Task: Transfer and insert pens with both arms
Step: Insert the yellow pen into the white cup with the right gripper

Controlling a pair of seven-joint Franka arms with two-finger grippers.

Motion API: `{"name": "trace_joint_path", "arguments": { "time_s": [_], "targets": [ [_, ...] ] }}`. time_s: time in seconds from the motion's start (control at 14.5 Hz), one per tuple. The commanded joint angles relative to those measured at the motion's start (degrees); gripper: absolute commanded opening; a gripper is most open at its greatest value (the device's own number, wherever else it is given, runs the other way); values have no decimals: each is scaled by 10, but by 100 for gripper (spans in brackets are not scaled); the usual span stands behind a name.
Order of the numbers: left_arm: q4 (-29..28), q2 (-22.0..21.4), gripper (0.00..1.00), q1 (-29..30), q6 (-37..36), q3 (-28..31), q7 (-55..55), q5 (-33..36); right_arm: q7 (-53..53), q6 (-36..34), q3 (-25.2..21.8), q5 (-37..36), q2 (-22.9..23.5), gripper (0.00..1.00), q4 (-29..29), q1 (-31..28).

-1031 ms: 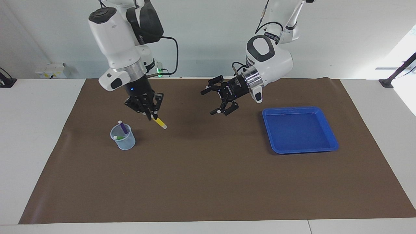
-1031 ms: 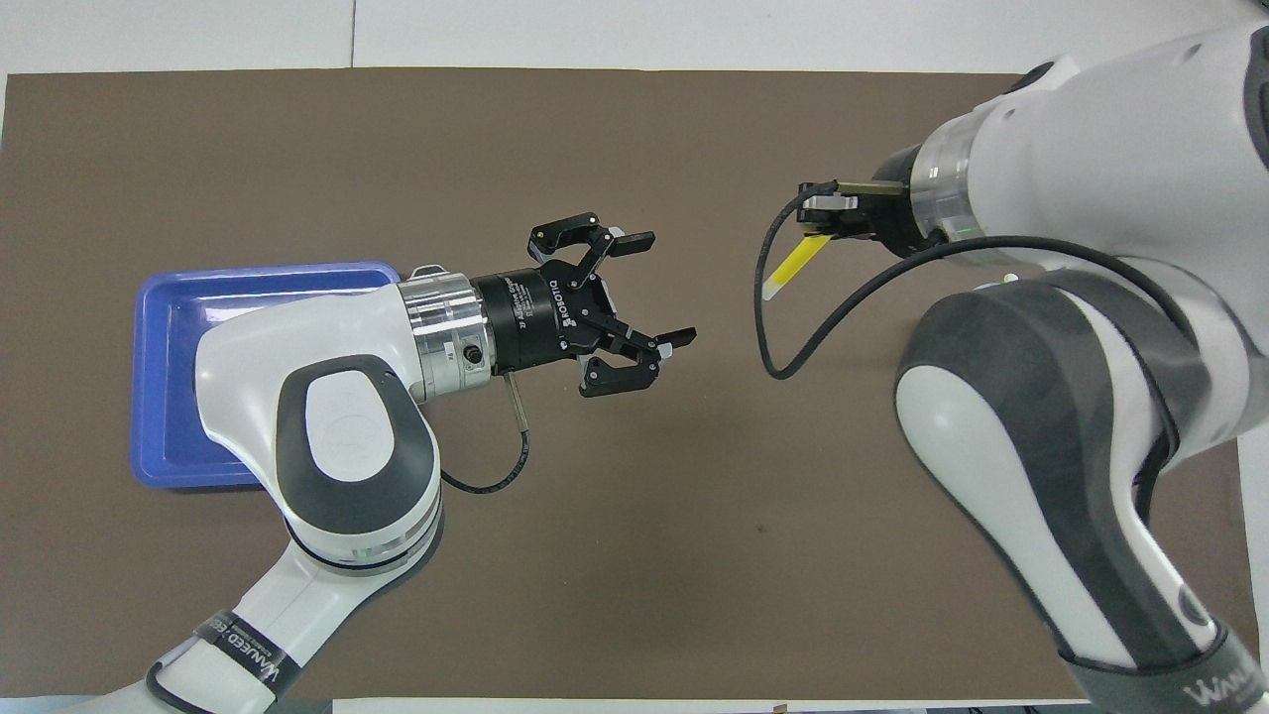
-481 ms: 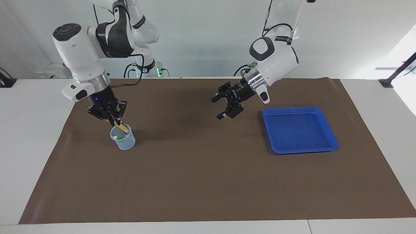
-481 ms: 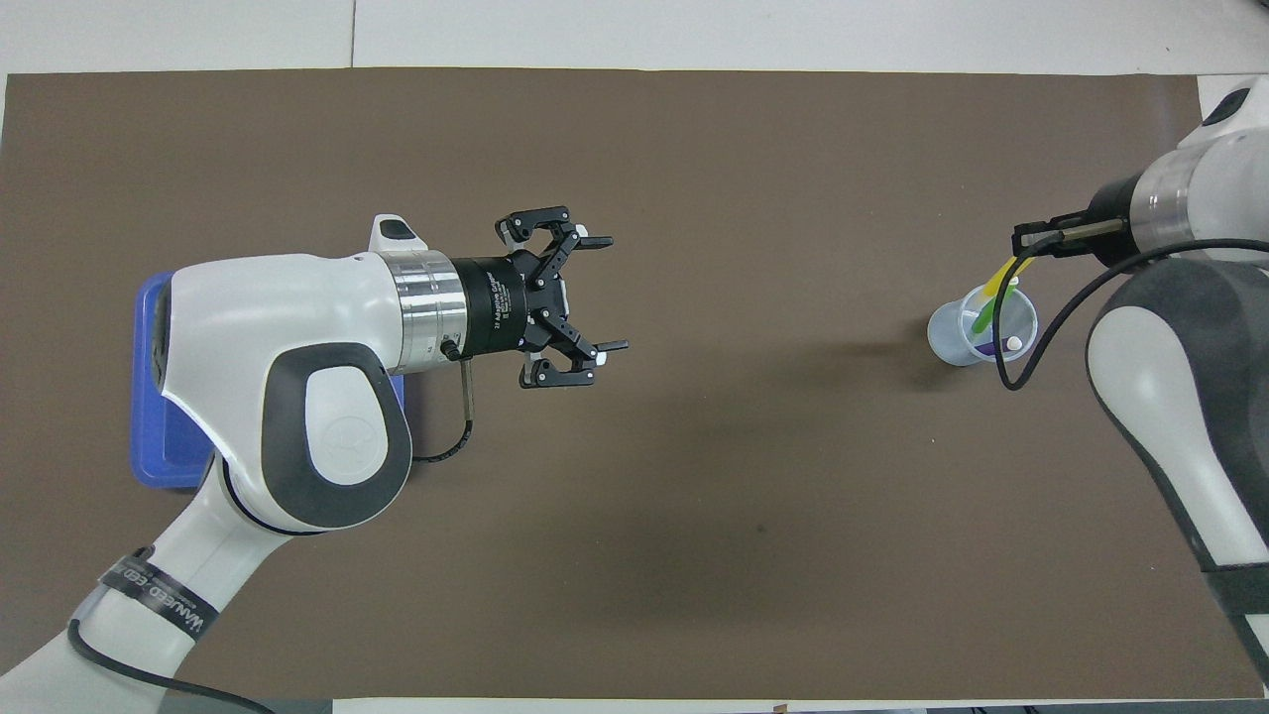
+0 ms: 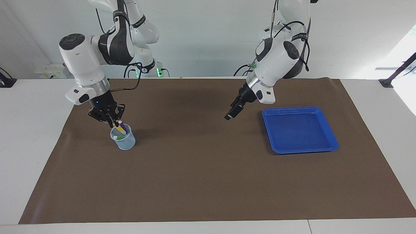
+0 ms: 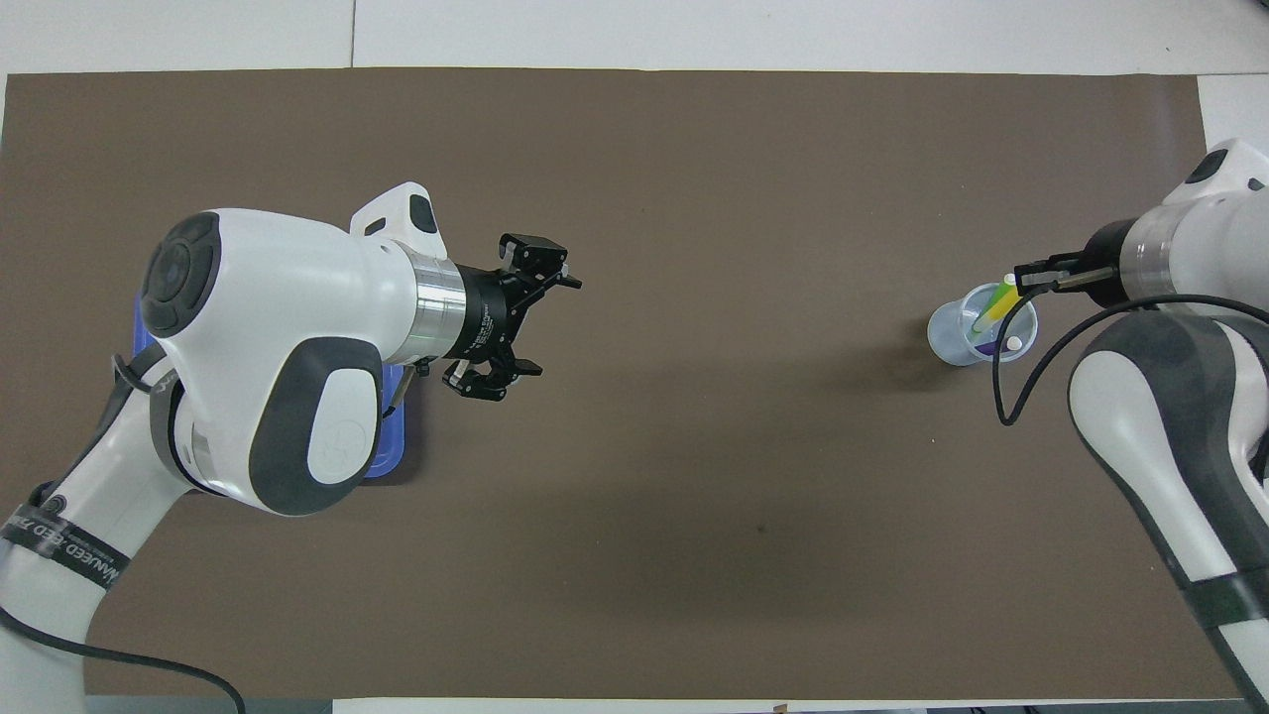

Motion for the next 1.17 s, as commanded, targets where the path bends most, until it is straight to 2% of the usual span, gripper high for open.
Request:
{"name": "trace_joint_path", "arguments": {
  "time_s": [0.0,0.28,0.55,0.96,1.03,1.1],
  "targets": [
    [23,10,100,26,-25,2,58,46,-3,49,8,-11,-12,0,-41,-7],
    [39,13,100,60,-25,2,59,89,0,91,8,-9,-9,0,-65,-1],
    [42,13,100,61,-25,2,58,90,0,145,9,-9,-4,0,-100,1],
    [39,14,100,60,-25,10,59,115,4,193,9,-1,4,0,-115,2],
    [40,18,100,59,-25,11,59,116,7,194,9,-1,4,10,-115,2],
    [40,18,100,50,-25,27,59,117,9,195,9,-1,4,41,-115,2]
  ]
}}
